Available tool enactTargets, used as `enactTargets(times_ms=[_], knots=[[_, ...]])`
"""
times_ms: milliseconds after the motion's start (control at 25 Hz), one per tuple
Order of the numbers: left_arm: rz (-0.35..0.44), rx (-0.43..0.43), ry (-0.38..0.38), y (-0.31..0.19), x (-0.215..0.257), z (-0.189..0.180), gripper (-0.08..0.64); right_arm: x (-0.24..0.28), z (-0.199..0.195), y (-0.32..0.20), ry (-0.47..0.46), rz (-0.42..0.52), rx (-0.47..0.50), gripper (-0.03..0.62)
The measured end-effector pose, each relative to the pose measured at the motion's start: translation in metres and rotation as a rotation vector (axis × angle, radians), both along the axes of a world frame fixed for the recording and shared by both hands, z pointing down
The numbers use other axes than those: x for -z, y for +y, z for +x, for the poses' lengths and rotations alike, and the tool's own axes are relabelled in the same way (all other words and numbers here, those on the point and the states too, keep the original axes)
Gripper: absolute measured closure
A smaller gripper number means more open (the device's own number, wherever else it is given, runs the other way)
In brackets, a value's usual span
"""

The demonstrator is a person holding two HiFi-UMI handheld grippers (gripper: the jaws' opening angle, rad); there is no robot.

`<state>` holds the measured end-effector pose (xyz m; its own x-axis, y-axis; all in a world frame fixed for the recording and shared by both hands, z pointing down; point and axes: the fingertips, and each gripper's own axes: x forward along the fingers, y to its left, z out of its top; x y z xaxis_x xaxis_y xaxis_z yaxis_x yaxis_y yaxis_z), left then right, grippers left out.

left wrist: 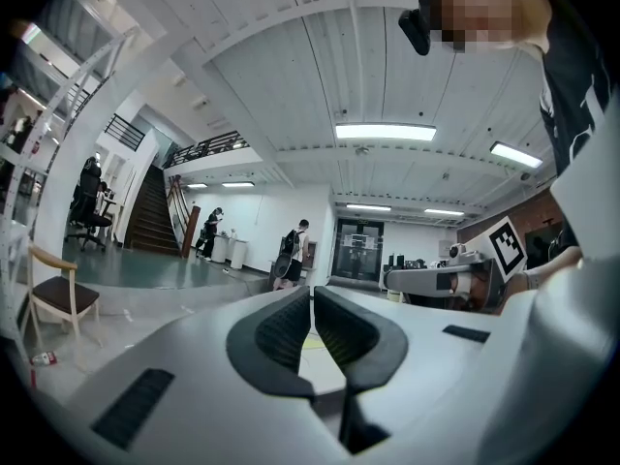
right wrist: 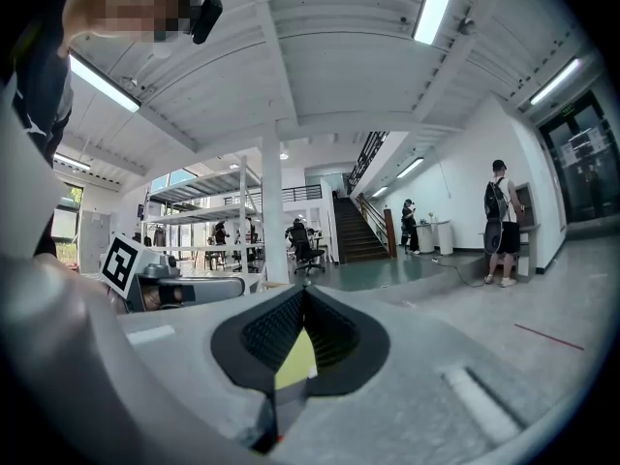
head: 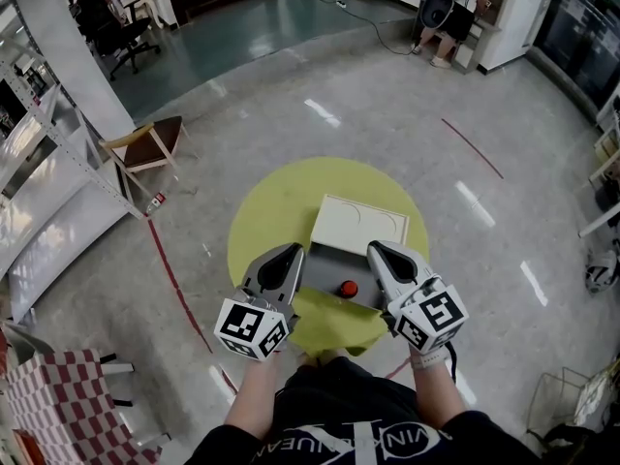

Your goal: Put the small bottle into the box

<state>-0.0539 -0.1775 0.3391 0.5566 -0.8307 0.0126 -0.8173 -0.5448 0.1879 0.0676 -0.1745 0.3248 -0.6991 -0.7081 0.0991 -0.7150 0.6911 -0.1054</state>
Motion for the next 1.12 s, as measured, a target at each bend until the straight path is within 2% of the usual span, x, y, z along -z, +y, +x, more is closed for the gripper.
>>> enactTargets(times_ms=[400, 1120], knots=[[0.011, 0.004, 0.033, -0.0045, 0.0094, 0.0009, 0.540, 0.0037, 0.0014, -0.0025, -0.014, 0.005, 0.008, 0.586], [-0.007, -0.015, 0.039, -0.0024, 0.0053, 0.0030, 0.540, 0.0038, 0.0037, 0.0035, -0.003, 0.002, -0.017, 0.586]])
